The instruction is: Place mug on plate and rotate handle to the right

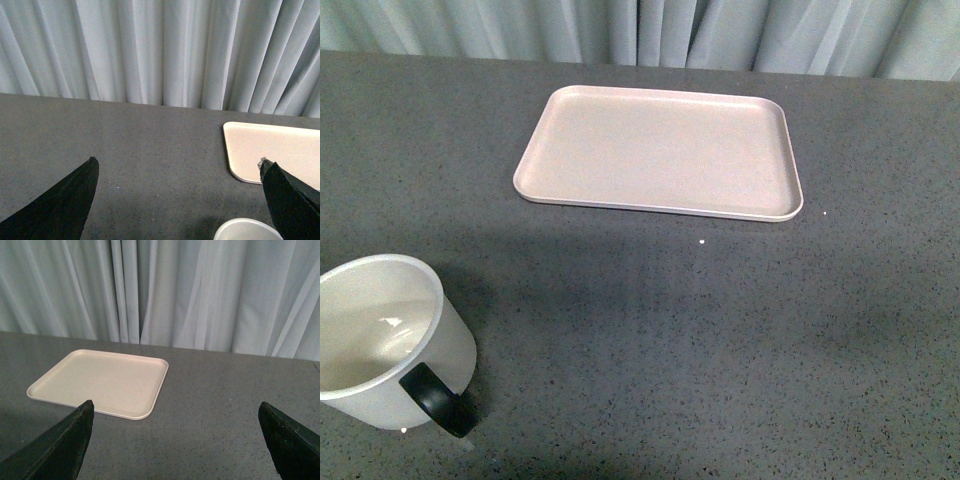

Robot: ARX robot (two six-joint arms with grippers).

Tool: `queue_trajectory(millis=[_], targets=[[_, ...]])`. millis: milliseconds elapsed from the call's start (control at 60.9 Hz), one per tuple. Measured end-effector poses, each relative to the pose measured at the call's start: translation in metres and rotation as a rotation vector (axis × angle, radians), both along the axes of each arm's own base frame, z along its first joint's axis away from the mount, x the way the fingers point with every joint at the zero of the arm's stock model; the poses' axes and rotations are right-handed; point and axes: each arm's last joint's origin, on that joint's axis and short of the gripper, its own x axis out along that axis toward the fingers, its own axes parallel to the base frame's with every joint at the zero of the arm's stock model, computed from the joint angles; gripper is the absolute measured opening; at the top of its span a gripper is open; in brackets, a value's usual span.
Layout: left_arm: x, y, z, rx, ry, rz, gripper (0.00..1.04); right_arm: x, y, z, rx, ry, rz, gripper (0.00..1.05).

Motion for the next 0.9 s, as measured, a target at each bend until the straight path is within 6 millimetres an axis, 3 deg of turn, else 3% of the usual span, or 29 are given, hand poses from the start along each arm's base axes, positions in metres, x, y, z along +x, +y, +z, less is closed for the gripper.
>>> queue_trajectory(millis=[493,591,674,904], targets=[[0.0,0.0,0.0,-0.001,0.012,-0.009,0.95,0.0,0.0,0.0,0.0,0.0,0.0,0.96],[0.003,-0.001,0.005,-0.018,0.431,-0.124,0.95,0.0,0.0,0.0,0.0,0.0,0.002,0.96],[0.016,-0.001,0.01,0.033,0.615,-0.157,0.95,0.0,0.0,0.0,0.0,0.0,0.0,0.96],[0.068,-0.002,0.025,0.212,0.649,-0.278,0.95,0.0,0.0,0.0,0.0,0.0,0.0,0.96]])
